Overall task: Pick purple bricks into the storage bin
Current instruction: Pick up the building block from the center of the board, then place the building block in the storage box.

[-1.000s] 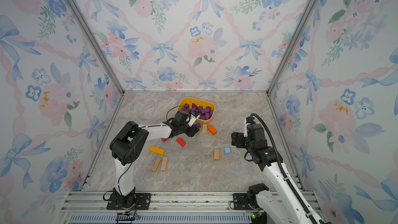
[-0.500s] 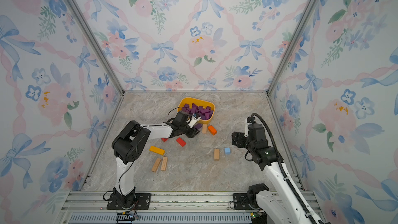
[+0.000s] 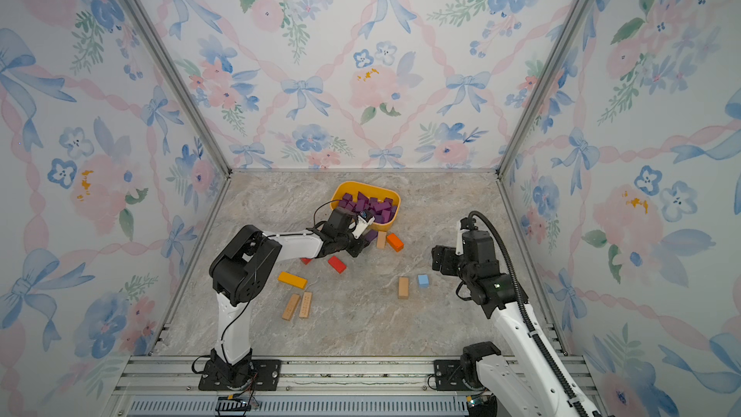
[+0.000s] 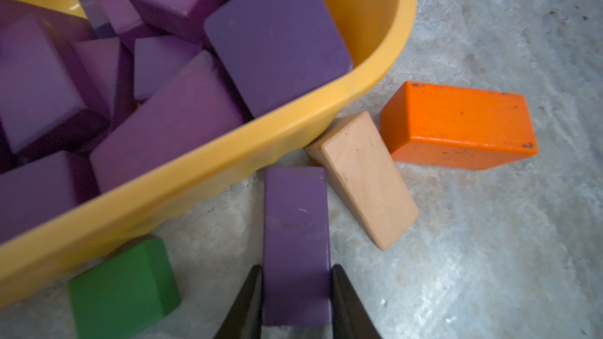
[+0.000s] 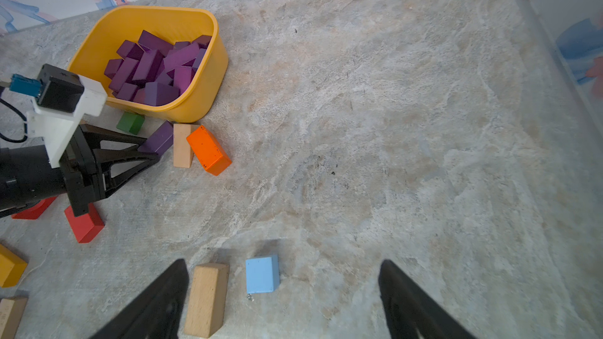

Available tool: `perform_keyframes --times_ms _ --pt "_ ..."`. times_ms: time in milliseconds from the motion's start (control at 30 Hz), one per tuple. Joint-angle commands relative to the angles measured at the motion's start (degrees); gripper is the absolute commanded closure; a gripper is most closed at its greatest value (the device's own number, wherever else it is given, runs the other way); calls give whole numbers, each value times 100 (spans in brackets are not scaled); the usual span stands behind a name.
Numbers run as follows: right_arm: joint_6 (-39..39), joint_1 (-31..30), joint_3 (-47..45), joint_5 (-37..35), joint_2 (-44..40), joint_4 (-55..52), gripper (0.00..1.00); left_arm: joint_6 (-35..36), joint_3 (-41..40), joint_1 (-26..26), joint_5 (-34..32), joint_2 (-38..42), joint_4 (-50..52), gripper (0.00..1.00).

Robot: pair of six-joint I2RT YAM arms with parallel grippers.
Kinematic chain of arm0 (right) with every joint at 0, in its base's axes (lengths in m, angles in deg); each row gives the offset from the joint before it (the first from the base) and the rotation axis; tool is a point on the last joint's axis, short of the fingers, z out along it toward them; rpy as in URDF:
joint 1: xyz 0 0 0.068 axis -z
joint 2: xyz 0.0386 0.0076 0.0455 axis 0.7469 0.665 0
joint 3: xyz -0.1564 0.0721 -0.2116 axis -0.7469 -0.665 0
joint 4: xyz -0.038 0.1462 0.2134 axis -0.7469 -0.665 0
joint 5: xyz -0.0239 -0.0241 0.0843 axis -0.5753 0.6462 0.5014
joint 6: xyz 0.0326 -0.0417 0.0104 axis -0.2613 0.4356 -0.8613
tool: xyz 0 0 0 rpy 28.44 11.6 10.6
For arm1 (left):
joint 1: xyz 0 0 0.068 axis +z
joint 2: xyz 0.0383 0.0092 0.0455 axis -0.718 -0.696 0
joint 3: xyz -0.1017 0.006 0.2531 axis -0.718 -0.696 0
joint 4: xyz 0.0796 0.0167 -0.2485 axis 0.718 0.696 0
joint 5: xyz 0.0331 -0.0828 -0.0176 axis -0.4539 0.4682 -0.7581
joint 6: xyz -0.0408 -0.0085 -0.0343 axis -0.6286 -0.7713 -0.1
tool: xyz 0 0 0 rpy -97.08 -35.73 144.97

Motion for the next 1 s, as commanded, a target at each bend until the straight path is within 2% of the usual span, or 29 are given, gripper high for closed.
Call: perform_keyframes --times_ms 0,667,833,967 --pt "0 56 -80 51 37 -114 10 -21 -195 -71 -230 171 186 73" --pt "-105 75 -59 211 121 71 9 -276 -868 -425 -725 1780 184 75" --pt "-103 80 -71 211 106 87 9 -215 -694 -426 -761 1880 179 75" --pt "-115 116 -84 331 157 124 8 -195 -396 -359 -750 1671 183 76"
